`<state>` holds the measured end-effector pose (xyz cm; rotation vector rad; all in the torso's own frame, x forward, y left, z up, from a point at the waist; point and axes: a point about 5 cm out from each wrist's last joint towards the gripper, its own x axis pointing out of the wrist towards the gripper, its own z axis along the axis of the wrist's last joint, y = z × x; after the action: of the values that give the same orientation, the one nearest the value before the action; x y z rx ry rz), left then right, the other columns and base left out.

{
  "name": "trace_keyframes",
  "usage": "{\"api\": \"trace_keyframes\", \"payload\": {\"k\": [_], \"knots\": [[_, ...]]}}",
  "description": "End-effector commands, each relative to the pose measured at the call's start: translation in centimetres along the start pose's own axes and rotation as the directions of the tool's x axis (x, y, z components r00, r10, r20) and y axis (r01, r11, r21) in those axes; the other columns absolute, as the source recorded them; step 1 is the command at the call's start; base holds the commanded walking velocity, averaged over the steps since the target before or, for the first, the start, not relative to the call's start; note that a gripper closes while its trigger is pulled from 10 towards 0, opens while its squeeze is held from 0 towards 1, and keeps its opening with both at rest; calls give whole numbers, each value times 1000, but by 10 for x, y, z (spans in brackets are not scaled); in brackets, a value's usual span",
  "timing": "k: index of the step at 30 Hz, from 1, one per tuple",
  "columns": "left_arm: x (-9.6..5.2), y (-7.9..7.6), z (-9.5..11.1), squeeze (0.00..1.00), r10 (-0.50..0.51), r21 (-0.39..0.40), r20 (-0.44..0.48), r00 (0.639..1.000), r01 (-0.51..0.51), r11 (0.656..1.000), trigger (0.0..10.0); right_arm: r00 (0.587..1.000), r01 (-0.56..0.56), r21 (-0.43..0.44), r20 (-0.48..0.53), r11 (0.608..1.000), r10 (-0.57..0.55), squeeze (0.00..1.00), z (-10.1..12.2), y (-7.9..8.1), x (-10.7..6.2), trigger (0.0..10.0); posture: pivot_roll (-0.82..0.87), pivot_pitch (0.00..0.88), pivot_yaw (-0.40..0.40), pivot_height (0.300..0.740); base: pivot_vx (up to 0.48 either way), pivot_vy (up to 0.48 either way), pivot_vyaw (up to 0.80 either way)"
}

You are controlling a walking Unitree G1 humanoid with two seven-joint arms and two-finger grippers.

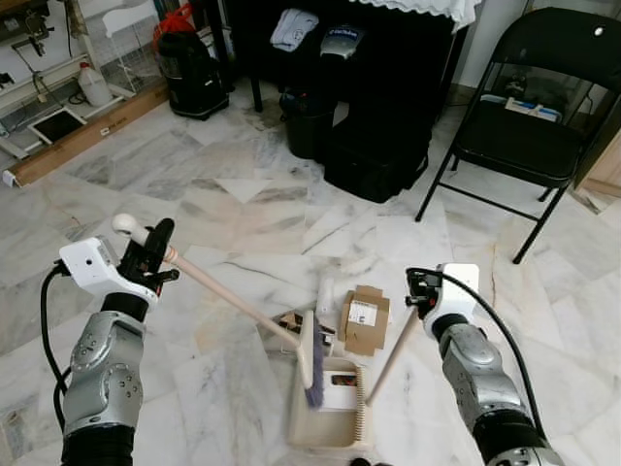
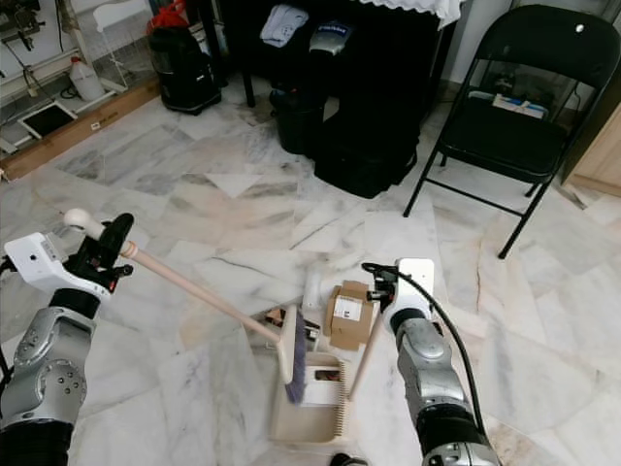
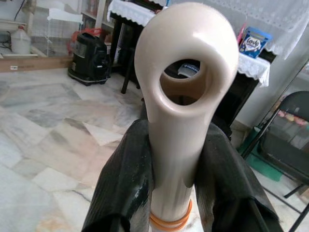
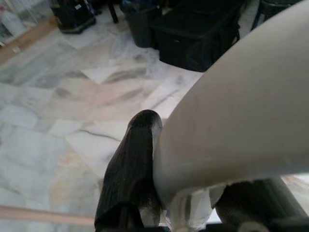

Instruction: Sweep floor

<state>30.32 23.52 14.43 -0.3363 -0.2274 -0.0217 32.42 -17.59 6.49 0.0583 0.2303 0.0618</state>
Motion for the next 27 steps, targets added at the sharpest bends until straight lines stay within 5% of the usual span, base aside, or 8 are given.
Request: {"api": "trace_keyframes", "payload": {"k": [1,11,18,22,27], "knots": [[6,-3,11,0,2,25,71,997,-4,1000,10000,996,-16,54,94,998,11,0,17,5,0,10000,68,71,51,740,0,0,0],[9,-4,31,0,98,201,228,969,-145,969,10000,981,-39,101,194,994,18,0,29,15,-3,10000,56,0,54,740,0,0,0],[4,-20,27,0,48,305,237,970,-121,945,10000,943,1,148,330,989,-51,0,42,7,-19,10000,58,0,60,740,0,0,0],[-3,-18,13,0,53,390,195,979,-127,912,10000,878,-38,169,477,985,-48,0,66,11,-33,10000,36,0,75,740,0,0,0],[-6,-20,8,0,54,396,176,983,-121,910,10000,849,19,231,510,973,-138,0,80,8,-32,10000,30,0,90,740,0,0,0]]}}
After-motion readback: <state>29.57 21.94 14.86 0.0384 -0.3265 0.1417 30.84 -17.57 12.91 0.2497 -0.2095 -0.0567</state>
